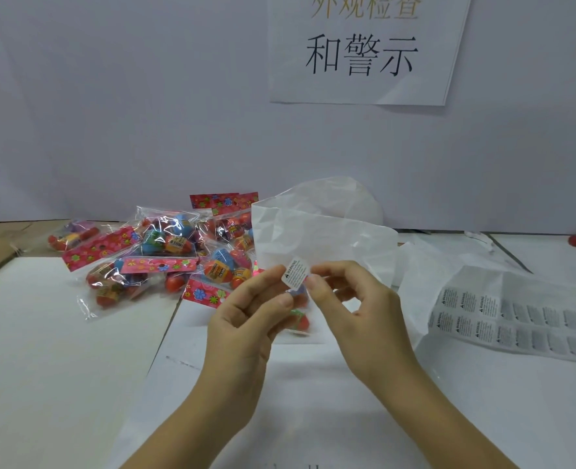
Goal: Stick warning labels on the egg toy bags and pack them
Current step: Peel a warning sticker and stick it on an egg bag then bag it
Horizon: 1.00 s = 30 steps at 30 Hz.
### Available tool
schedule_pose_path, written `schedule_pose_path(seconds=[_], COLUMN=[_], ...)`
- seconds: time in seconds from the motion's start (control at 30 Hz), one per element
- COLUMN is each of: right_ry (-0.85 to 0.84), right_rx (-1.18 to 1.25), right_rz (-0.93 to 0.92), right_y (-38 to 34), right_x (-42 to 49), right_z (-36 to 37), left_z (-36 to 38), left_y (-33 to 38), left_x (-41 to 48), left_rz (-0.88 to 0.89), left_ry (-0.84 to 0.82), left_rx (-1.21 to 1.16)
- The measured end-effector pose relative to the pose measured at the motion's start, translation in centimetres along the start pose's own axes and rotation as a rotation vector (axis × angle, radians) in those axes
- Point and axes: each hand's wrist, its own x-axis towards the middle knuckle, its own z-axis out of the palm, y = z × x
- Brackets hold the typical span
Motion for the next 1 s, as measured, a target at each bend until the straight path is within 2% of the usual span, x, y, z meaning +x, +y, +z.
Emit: schedule_pose_path(seconds=[0.23,0.3,0.37,0.4,0.53,0.63,0.67,0.73,0.83,0.9,0.93,1.0], right_ry=[-0.104,-0.061,-0.027,-0.063,-0.379,-0.471,-0.454,-0.379,-0.271,-0.207,-0.174,-0.116], right_rx=[0.149,0.184,0.209,0.176,-0.131,-0.324,-0.329,-0.133,0.182,0.217,0.218,0.217], right_rz=[-0.008,0.005,0.029,0.037,0.06,0.086,0.121,0.207,0.222,0.143,0.097,0.029], right_y=[-0.4,-0.2,0.2,0.3,0.9,2.0,2.4,2.8,2.6,2.2,1.9,1.2], right_x=[0.1,0.2,0.2,0.3,-0.2,-0.8,-0.8,-0.6,-0.5,-0.6,-0.7,-0.9], right_z=[-0.3,-0.2,-0.2,-0.3,0.1,1.1,1.3,1.8,2.1,2.1,2.0,1.7], left_z=[0.1,-0.2,-0.9,-1.3,-2.7,-3.2,-3.3,-3.3,-3.2,-2.8,-2.6,-2.1], left_y=[-0.1,-0.4,-0.9,-1.1,-2.4,-2.9,-2.9,-2.5,-1.3,-0.4,-0.1,0.3], left_x=[-0.1,0.0,0.4,0.7,1.9,2.4,2.5,2.7,2.9,2.5,2.4,1.9], left_rz=[0.039,0.049,0.082,0.093,0.021,-0.051,-0.065,-0.098,-0.262,-0.407,-0.432,-0.394], left_ry=[-0.014,0.049,0.158,0.188,0.17,0.17,0.174,0.216,0.291,0.221,0.175,0.075], left_rx=[0.048,0.097,0.289,0.427,0.944,1.024,0.999,0.848,0.347,0.006,-0.086,-0.084])
